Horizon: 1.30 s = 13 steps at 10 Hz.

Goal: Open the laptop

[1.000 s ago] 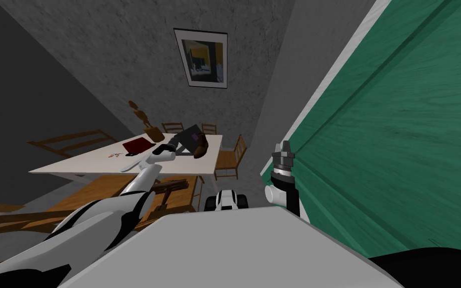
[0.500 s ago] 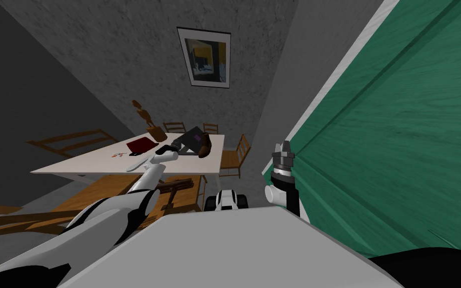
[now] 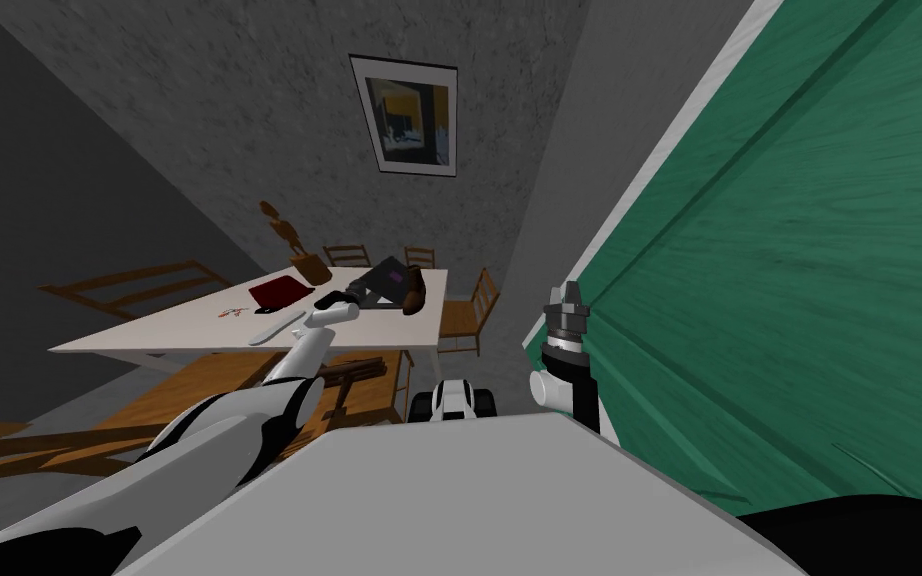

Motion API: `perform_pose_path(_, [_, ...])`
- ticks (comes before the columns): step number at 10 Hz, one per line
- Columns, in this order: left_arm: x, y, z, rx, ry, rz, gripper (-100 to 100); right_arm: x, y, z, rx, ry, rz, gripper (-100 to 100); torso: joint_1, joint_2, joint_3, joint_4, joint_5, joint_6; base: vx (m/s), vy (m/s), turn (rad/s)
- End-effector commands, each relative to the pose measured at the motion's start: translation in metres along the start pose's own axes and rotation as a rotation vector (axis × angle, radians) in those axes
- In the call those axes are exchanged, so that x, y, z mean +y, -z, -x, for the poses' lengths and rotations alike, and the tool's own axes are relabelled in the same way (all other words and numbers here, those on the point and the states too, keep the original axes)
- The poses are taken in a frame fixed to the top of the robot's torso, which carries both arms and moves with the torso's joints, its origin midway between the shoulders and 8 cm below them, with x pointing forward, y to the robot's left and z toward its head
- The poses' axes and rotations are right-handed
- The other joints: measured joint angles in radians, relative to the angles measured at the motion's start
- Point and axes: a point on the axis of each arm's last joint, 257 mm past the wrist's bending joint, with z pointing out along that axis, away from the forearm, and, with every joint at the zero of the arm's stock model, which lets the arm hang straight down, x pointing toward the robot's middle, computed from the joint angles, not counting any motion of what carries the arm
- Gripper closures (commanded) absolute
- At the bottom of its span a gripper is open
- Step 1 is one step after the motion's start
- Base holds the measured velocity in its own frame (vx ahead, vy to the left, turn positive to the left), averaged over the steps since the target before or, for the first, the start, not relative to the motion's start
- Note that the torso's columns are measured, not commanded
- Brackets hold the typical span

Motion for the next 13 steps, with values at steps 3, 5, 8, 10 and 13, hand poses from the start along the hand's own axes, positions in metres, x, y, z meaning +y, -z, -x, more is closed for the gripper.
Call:
perform_pose_path(3, [-0.004, -0.001, -0.001, 0.001, 0.002, -0.007, 100, 0.000, 0.000, 0.000, 0.000, 0.000, 0.000, 0, 0.002, 0.002, 0.001, 0.000, 0.001, -0.002, 0.004, -0.002, 0.014])
perform_pose_path(5, [-0.004, -0.001, -0.001, 0.001, 0.002, -0.007, 100, 0.000, 0.000, 0.000, 0.000, 0.000, 0.000, 0, 0.002, 0.002, 0.001, 0.000, 0.001, -0.001, -0.011, 0.005, -0.037])
perform_pose_path(8, [0.001, 0.000, -0.002, 0.005, 0.041, 0.006, 100, 0.000, 0.000, 0.000, 0.000, 0.000, 0.000, 0, 0.000, 0.001, 0.000, -0.001, 0.001, 0.000, -0.009, 0.004, -0.030])
perform_pose_path(10, [0.001, 0.000, -0.002, 0.005, 0.041, 0.006, 100, 0.000, 0.000, 0.000, 0.000, 0.000, 0.000, 0, 0.001, -0.001, 0.000, -0.001, 0.001, 0.000, 0.002, -0.001, 0.008])
perform_pose_path(13, [-0.016, -0.002, 0.008, 0.005, 0.042, 0.013, -100, 0.000, 0.000, 0.000, 0.000, 0.000, 0.000, 0, 0.002, 0.001, 0.001, -0.001, 0.002, -0.002, -0.006, -0.018, 0.007])
